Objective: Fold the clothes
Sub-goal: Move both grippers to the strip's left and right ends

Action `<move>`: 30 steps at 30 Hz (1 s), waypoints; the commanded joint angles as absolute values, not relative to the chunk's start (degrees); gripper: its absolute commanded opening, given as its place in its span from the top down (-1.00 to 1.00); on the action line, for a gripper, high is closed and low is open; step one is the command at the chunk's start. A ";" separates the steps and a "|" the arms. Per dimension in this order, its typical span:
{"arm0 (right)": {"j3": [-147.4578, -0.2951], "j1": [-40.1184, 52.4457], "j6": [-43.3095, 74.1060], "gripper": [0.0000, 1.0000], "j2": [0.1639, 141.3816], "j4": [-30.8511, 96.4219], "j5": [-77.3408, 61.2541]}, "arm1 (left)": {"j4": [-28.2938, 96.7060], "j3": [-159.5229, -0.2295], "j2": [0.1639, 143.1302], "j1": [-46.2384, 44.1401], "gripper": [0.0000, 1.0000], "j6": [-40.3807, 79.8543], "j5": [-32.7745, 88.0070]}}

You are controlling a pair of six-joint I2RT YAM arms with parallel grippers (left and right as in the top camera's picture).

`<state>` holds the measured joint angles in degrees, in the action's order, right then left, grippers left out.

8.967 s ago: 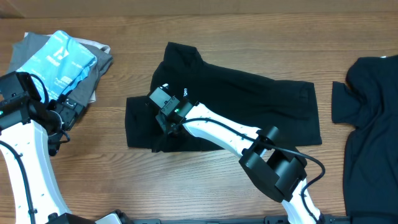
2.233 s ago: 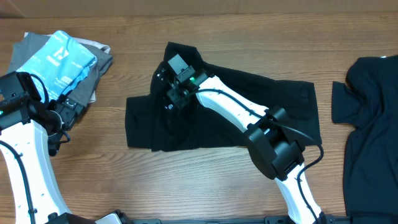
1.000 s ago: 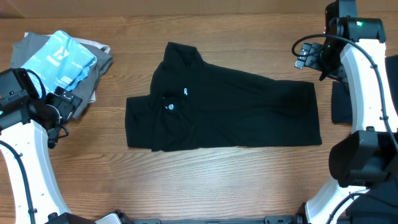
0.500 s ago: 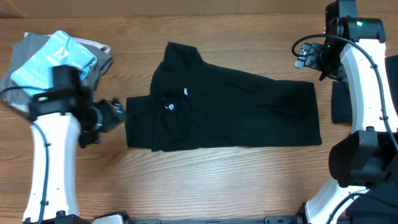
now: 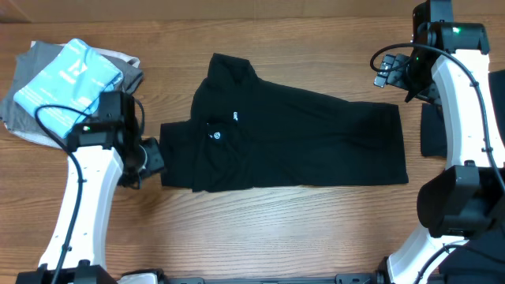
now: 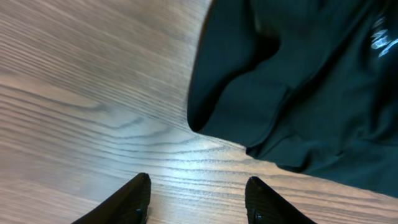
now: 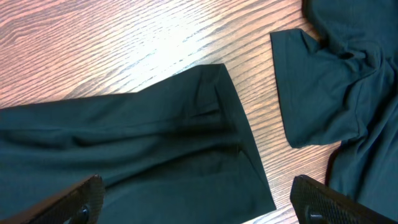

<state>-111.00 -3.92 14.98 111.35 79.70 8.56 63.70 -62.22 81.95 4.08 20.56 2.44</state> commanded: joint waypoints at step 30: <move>-107.44 -8.62 16.75 -1.00 111.11 97.03 1.19 | 47.53 -48.25 82.24 -7.11 -0.57 16.71 6.85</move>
<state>-109.49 -5.65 12.67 111.35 97.03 -1.48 47.68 -48.49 82.06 -6.79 17.76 7.05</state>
